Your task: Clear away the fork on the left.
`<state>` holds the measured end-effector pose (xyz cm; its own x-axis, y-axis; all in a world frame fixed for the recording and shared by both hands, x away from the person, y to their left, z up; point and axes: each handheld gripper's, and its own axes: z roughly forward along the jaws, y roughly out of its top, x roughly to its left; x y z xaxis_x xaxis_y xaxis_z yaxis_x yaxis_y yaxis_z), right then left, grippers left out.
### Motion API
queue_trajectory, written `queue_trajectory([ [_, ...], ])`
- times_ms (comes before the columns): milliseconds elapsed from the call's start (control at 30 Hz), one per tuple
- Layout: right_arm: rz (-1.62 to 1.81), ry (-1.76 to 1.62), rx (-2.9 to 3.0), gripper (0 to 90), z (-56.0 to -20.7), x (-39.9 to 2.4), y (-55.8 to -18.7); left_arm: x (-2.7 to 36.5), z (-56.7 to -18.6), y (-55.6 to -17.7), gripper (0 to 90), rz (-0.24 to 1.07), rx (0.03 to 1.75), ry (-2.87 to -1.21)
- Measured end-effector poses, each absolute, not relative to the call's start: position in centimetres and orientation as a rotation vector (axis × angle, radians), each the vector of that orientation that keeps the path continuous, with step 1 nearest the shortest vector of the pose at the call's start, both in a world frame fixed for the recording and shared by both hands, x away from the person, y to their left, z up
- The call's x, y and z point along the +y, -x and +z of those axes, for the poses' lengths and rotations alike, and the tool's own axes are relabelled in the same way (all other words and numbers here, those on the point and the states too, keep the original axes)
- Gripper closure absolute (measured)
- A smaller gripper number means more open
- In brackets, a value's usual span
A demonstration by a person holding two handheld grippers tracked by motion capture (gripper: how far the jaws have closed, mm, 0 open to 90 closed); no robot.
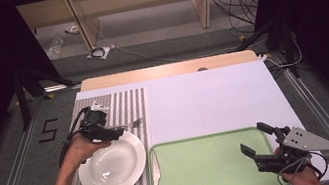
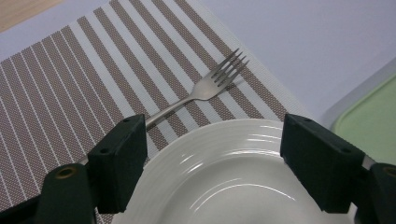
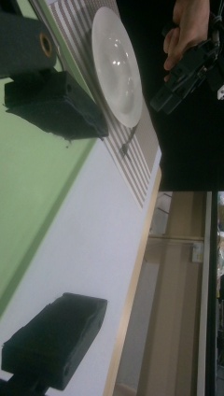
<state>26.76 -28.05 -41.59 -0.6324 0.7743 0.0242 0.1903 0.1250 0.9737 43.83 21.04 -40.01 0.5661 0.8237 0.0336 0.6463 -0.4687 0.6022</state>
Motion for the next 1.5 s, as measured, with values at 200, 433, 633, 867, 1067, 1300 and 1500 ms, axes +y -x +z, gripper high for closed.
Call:
queue_trajectory([
  [200,1.536,-0.935,1.91,15.6,-41.5,-28.2,-26.7,21.7,-40.5,-45.4,23.6,0.435,1.227,-2.282],
  [433,1.532,-0.932,1.912,15.5,-41.6,-28.2,-26.8,21.8,-40.6,-47.0,24.6,0.429,1.238,-2.309],
  [633,1.532,-0.931,1.912,15.5,-41.6,-28.2,-26.8,21.8,-41.1,-48.5,25.0,0.412,1.236,-2.363],
  [867,1.533,-0.932,1.91,15.5,-41.6,-28.2,-26.8,21.7,-41.9,-49.7,25.9,0.393,1.246,-2.395],
  [1067,1.535,-0.93,1.911,15.5,-41.6,-28.2,-26.8,21.7,-42.9,-50.6,26.3,0.388,1.249,-2.442],
  [1300,1.536,-0.93,1.911,15.5,-41.6,-28.2,-26.8,21.7,-43.9,-51.6,27.6,0.345,1.258,-2.472],
  [1500,1.535,-0.927,1.913,15.5,-41.6,-28.3,-26.8,21.7,-44.5,-52.2,29.9,0.306,1.266,-2.495],
])
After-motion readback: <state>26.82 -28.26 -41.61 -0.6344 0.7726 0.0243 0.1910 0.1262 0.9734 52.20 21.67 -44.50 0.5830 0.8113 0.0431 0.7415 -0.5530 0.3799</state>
